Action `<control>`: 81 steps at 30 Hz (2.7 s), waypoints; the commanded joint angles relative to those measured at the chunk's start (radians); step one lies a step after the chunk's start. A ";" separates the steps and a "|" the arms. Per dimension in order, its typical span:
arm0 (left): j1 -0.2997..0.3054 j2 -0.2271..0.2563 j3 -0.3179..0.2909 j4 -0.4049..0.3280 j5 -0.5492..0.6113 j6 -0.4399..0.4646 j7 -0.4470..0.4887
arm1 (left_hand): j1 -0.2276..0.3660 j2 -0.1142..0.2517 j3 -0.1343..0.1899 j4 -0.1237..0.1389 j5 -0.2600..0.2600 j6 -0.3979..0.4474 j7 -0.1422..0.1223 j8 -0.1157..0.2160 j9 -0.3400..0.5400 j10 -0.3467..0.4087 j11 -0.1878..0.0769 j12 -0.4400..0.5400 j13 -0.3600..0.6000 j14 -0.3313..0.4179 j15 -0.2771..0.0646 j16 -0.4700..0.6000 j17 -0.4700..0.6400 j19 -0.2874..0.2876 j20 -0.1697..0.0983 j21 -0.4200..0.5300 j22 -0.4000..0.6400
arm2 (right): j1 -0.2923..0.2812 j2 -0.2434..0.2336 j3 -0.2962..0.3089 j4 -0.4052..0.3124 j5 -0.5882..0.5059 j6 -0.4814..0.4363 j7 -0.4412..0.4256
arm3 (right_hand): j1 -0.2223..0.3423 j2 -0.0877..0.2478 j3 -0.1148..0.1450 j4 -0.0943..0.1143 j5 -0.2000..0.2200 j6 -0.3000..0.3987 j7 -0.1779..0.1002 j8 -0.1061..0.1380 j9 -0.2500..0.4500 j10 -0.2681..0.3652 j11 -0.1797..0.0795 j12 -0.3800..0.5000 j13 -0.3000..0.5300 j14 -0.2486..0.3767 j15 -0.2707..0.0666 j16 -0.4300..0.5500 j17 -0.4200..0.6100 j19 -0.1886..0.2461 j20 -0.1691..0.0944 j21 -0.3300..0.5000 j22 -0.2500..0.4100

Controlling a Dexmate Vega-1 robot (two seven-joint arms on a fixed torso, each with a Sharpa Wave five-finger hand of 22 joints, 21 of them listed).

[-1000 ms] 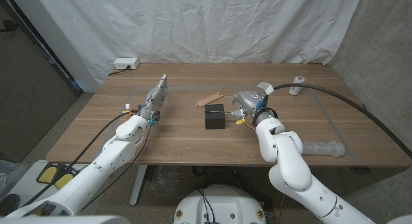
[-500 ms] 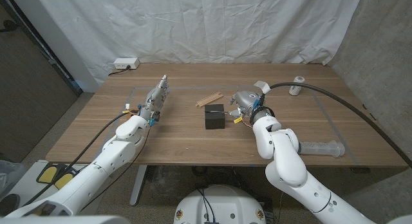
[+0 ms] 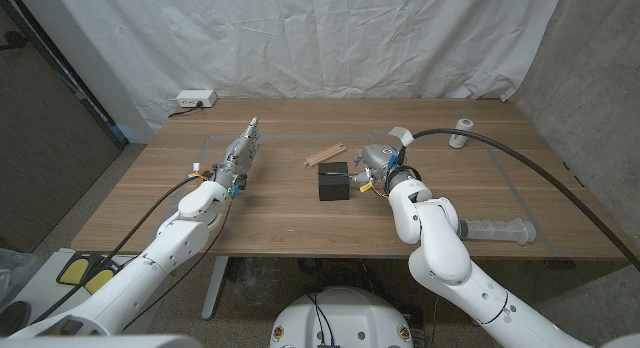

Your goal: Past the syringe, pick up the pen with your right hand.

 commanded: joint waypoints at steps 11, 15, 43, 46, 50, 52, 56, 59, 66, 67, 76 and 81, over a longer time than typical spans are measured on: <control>-0.002 0.000 0.000 0.008 -0.004 0.000 -0.009 | 0.014 0.003 -0.001 -0.003 -0.007 -0.050 0.008 0.005 0.003 -0.069 0.002 0.002 0.004 -0.061 0.006 -0.001 0.002 -0.062 -0.034 0.001 0.006 | 0.007 0.018 -0.044 0.082 -0.085 -0.029 -0.097 | 0.010 0.009 0.001 -0.003 -0.002 0.004 -0.007 -0.004 -0.003 0.009 0.002 0.003 0.003 0.012 -0.002 0.004 0.003 0.014 -0.022 -0.021 -0.005; -0.001 0.003 0.000 0.007 -0.003 0.004 -0.008 | 0.014 0.003 -0.001 -0.003 -0.007 -0.050 0.009 0.005 0.003 -0.069 0.002 0.002 0.004 -0.061 0.007 -0.001 0.002 -0.063 -0.034 0.001 0.006 | 0.007 0.024 -0.047 0.094 -0.090 -0.032 -0.106 | 0.012 0.010 0.001 -0.004 -0.002 0.003 -0.008 -0.004 -0.004 0.010 0.003 0.003 0.003 0.012 -0.002 0.004 0.003 0.012 -0.021 -0.028 -0.010; -0.020 -0.009 0.001 0.050 -0.011 -0.003 -0.026 | 0.018 0.005 -0.003 -0.002 -0.013 -0.049 0.009 0.003 0.003 -0.065 0.001 0.003 0.005 -0.063 0.012 -0.001 0.002 -0.066 -0.028 0.001 0.006 | 0.043 0.024 -0.068 0.135 -0.056 -0.034 -0.095 | 0.022 0.019 0.003 -0.008 -0.013 0.021 -0.018 0.001 -0.014 0.010 0.003 0.002 0.003 0.017 -0.002 0.003 0.002 0.032 -0.021 -0.052 -0.010; -0.023 -0.010 0.003 0.053 -0.011 -0.001 -0.027 | 0.018 0.005 -0.004 -0.002 -0.013 -0.050 0.008 0.003 0.003 -0.065 0.002 0.004 0.005 -0.063 0.014 -0.001 0.002 -0.066 -0.027 0.001 0.006 | 0.047 0.024 -0.070 0.141 -0.054 -0.037 -0.096 | 0.023 0.020 0.004 -0.009 -0.014 0.028 -0.020 0.004 -0.012 0.010 0.003 0.002 0.003 0.016 -0.002 0.003 0.002 0.040 -0.021 -0.048 -0.002; -0.027 -0.010 0.007 0.056 -0.009 0.005 -0.028 | 0.019 0.005 -0.004 -0.002 -0.014 -0.051 0.009 0.002 0.003 -0.064 0.002 0.004 0.005 -0.062 0.014 -0.001 0.002 -0.067 -0.027 0.001 0.006 | 0.052 0.020 -0.072 0.146 -0.046 -0.034 -0.098 | 0.023 0.022 0.004 -0.009 -0.015 0.034 -0.021 0.006 -0.011 0.011 0.003 0.002 0.003 0.016 -0.002 0.003 0.002 0.039 -0.021 -0.054 -0.003; -0.028 -0.014 0.007 0.063 -0.011 0.000 -0.032 | 0.019 0.005 -0.004 -0.002 -0.014 -0.052 0.008 0.002 0.003 -0.064 0.002 0.004 0.005 -0.063 0.015 -0.001 0.002 -0.066 -0.026 0.001 0.006 | 0.055 0.020 -0.074 0.148 -0.046 -0.037 -0.099 | 0.022 0.023 0.004 -0.008 -0.017 0.036 -0.022 0.006 -0.010 0.012 0.003 0.002 0.003 0.017 -0.002 0.003 0.002 0.043 -0.021 -0.053 0.001; -0.029 -0.014 0.008 0.065 -0.011 0.001 -0.032 | 0.019 0.006 -0.004 -0.002 -0.015 -0.052 0.008 0.002 0.003 -0.064 0.000 0.004 0.005 -0.064 0.019 -0.001 0.003 -0.068 -0.020 0.001 0.006 | 0.060 0.016 -0.077 0.152 -0.045 -0.040 -0.092 | 0.022 0.025 0.004 -0.008 -0.020 0.044 -0.024 0.007 -0.009 0.012 0.003 0.002 0.003 0.017 -0.002 0.003 0.002 0.040 -0.021 -0.061 -0.003; -0.031 -0.017 0.010 0.070 -0.011 0.001 -0.035 | 0.020 0.006 -0.005 -0.001 -0.015 -0.052 0.008 0.002 0.003 -0.062 0.001 0.004 0.005 -0.064 0.020 -0.001 0.003 -0.069 -0.019 0.001 0.006 | 0.062 0.015 -0.078 0.154 -0.045 -0.044 -0.091 | 0.022 0.027 0.005 -0.008 -0.021 0.050 -0.028 0.010 -0.007 0.013 0.003 0.002 0.003 0.017 -0.002 0.003 0.002 0.039 -0.021 -0.063 -0.003; -0.040 -0.020 0.018 0.082 -0.009 0.008 -0.043 | 0.020 0.006 -0.005 -0.001 -0.017 -0.051 0.008 0.002 0.003 -0.064 0.001 0.004 0.005 -0.065 0.021 -0.001 0.003 -0.069 -0.020 0.001 0.006 | 0.065 0.009 -0.082 0.155 -0.043 -0.046 -0.094 | 0.022 0.029 0.005 -0.008 -0.025 0.069 -0.046 0.015 0.000 0.014 0.004 0.002 0.003 0.017 -0.003 0.003 0.002 0.038 -0.021 -0.073 -0.005; -0.040 -0.022 0.017 0.083 -0.011 0.008 -0.042 | 0.021 0.006 -0.005 -0.001 -0.017 -0.051 0.008 0.002 0.003 -0.063 0.001 0.004 0.005 -0.064 0.021 -0.001 0.003 -0.069 -0.020 0.001 0.006 | 0.066 0.009 -0.083 0.155 -0.043 -0.046 -0.093 | 0.023 0.030 0.006 -0.008 -0.027 0.079 -0.046 0.019 0.004 0.015 0.004 0.002 0.003 0.017 -0.003 0.003 0.002 0.041 -0.021 -0.072 -0.002; -0.058 -0.029 0.026 0.108 -0.009 0.010 -0.054 | 0.021 0.007 -0.006 0.000 -0.018 -0.051 0.008 0.002 0.003 -0.063 0.001 0.004 0.005 -0.065 0.022 -0.001 0.003 -0.070 -0.020 0.001 0.006 | 0.070 0.012 -0.086 0.157 -0.046 -0.056 -0.091 | 0.022 0.032 0.006 -0.008 -0.031 0.094 -0.058 0.026 0.019 0.016 0.004 0.002 0.003 0.018 -0.003 0.003 0.002 0.050 -0.021 -0.071 0.005; -0.067 -0.035 0.029 0.123 -0.010 0.006 -0.065 | 0.022 0.007 -0.007 0.000 -0.019 -0.052 0.008 0.002 0.003 -0.063 0.001 0.004 0.005 -0.066 0.022 -0.001 0.003 -0.071 -0.019 0.001 0.007 | 0.071 0.011 -0.087 0.157 -0.049 -0.061 -0.086 | 0.021 0.032 0.006 -0.009 -0.033 0.097 -0.058 0.028 0.030 0.017 0.004 0.002 0.003 0.018 -0.003 0.003 0.002 0.047 -0.021 -0.079 0.002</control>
